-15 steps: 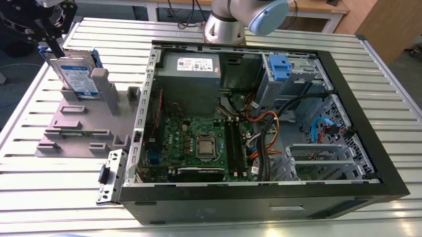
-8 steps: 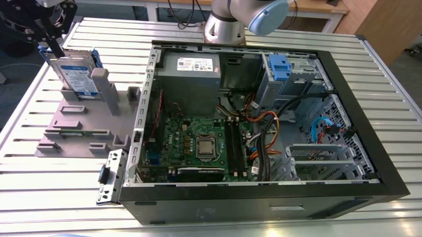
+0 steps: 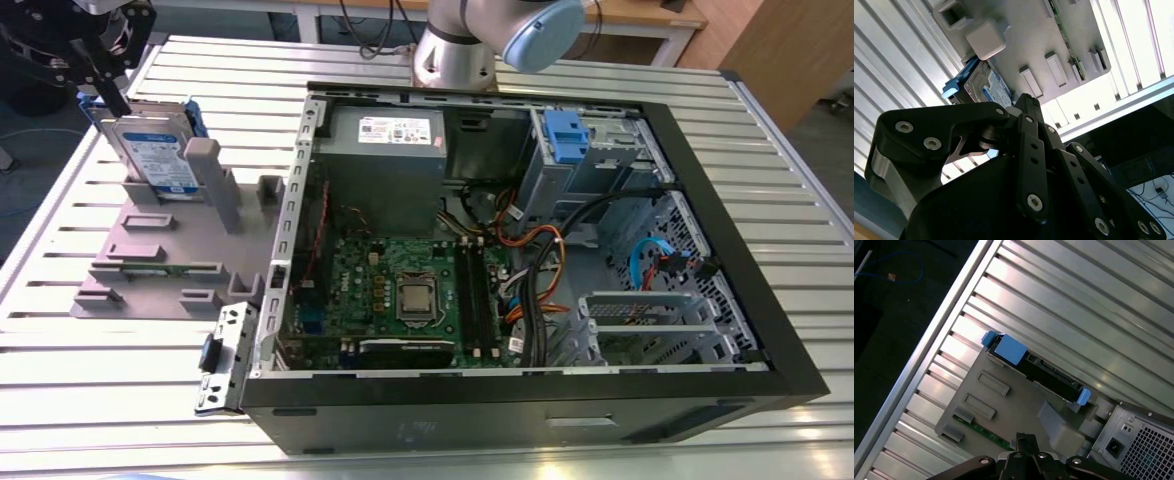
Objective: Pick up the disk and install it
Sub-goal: 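Pick up the disk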
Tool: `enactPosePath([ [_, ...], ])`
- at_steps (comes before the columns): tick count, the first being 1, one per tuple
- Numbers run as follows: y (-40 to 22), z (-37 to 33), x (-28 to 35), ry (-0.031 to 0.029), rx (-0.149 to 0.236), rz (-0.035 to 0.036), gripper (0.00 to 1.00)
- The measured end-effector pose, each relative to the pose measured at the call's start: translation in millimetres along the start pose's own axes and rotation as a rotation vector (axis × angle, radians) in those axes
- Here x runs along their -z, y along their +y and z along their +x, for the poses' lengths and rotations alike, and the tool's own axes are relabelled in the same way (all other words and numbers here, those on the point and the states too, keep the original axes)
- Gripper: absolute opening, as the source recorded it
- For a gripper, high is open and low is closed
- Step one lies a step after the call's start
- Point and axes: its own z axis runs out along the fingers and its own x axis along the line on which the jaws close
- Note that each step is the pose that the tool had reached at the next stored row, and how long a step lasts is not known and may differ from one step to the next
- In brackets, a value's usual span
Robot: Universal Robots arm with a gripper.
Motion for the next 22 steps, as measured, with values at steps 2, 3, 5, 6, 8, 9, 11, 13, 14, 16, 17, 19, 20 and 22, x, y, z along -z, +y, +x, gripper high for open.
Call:
enactPosePath([
  [2,0.0,0.0,0.0,0.0,0.002,-0.0001,0.11],
  [3,0.0,0.0,0.0,0.0,0.002,-0.0001,0.11],
  [5,0.0,0.0,0.0,0.0,0.004,-0.0002,0.11],
  [6,0.0,0.0,0.0,0.0,0.005,-0.0002,0.11],
  [8,0.0,0.0,0.0,0.0,0.007,-0.0002,0.11],
  [9,0.0,0.0,0.0,0.0,0.007,-0.0002,0.11],
  [11,0.0,0.0,0.0,-0.0001,0.009,-0.0003,0.11],
  [13,0.0,0.0,0.0,-0.0001,0.011,-0.0003,0.11],
  [14,0.0,0.0,0.0,-0.0001,0.012,-0.0003,0.11],
  [16,0.0,0.0,0.0,-0.0001,0.014,-0.0004,0.11],
  [17,0.0,0.0,0.0,-0.0001,0.014,-0.0004,0.11],
  [19,0.0,0.0,0.0,-0.0001,0.016,-0.0005,0.11],
  [20,0.0,0.0,0.0,-0.0001,0.017,-0.0005,0.11],
  [22,0.0,0.0,0.0,-0.0001,0.019,-0.0006,0.11],
])
